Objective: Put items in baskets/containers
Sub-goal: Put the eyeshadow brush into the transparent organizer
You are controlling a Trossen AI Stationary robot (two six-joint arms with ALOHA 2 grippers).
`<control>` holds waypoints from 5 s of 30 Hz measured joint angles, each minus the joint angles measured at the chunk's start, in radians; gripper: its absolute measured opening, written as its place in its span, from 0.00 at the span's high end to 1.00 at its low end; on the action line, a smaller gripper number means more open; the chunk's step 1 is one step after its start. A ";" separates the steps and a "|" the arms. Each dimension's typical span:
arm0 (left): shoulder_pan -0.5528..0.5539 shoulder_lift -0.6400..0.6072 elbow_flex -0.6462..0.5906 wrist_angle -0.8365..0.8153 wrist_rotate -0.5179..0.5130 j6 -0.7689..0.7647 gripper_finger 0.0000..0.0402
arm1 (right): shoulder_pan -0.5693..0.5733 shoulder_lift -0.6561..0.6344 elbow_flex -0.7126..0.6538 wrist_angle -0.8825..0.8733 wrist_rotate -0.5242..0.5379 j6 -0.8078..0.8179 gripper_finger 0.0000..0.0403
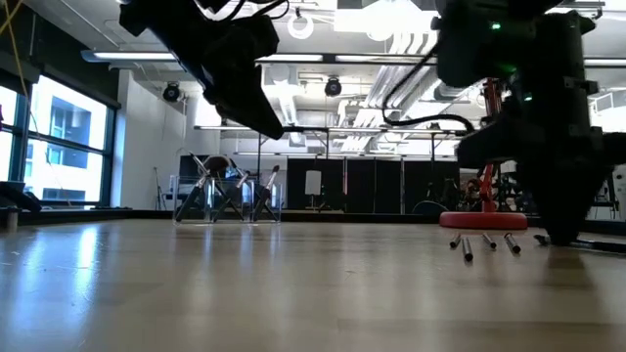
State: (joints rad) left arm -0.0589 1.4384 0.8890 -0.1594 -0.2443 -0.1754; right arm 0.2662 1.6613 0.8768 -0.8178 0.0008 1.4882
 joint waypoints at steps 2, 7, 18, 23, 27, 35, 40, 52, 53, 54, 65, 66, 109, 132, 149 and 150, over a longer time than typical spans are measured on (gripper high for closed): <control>0.000 0.000 0.000 0.000 -0.019 0.011 0.72 | 0.012 -0.039 -0.004 -0.018 0.038 0.040 0.98; 0.000 -0.014 0.011 -0.049 -0.021 -0.030 0.72 | 0.047 -0.156 0.001 -0.032 0.112 0.132 1.00; 0.001 -0.014 0.034 -0.129 0.136 -0.060 0.72 | 0.093 -0.340 0.002 0.033 0.413 0.157 1.00; 0.038 -0.047 0.033 -0.203 0.098 -0.086 0.72 | 0.033 -0.346 0.003 0.007 0.295 0.095 1.00; 0.086 -0.062 0.033 -0.198 0.101 -0.099 0.72 | -0.003 -0.337 0.003 0.003 0.203 0.020 1.00; 0.148 -0.063 0.033 -0.191 0.147 -0.094 0.72 | -0.017 -0.317 0.003 -0.130 0.060 0.048 1.00; 0.153 -0.063 0.033 -0.163 0.121 -0.086 0.72 | -0.017 -0.315 0.003 -0.122 0.057 0.091 1.00; 0.150 -0.063 0.033 -0.149 0.114 -0.080 0.72 | -0.001 -0.197 0.003 -0.030 0.035 0.129 0.78; 0.151 -0.063 0.033 -0.149 0.119 -0.081 0.72 | -0.002 -0.181 0.003 -0.028 0.018 0.139 0.76; 0.150 -0.063 0.033 -0.149 0.120 -0.080 0.72 | -0.002 -0.167 0.003 -0.023 0.010 0.147 0.75; 0.150 -0.063 0.033 -0.150 0.133 -0.080 0.72 | -0.005 -0.033 0.003 0.045 0.012 0.162 0.76; 0.150 -0.063 0.033 -0.149 0.133 -0.080 0.72 | -0.005 -0.019 0.003 0.046 0.013 0.162 0.77; 0.150 -0.062 0.033 -0.147 0.151 -0.083 0.72 | 0.080 -0.196 0.002 -0.349 0.087 0.275 0.98; 0.150 -0.062 0.033 -0.131 0.164 -0.095 0.72 | 0.080 -0.202 -0.281 -0.137 -0.034 0.388 0.76; 0.150 -0.062 0.033 -0.127 0.192 -0.103 0.72 | 0.052 -0.200 -0.241 0.175 0.170 0.290 0.96; 0.150 -0.062 0.033 -0.127 0.196 -0.103 0.72 | 0.053 -0.201 -0.250 0.232 0.191 0.285 0.95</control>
State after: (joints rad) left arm 0.0914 1.3762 0.9218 -0.2867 -0.0480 -0.2783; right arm 0.3194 1.4601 0.6264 -0.5862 0.1913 1.7735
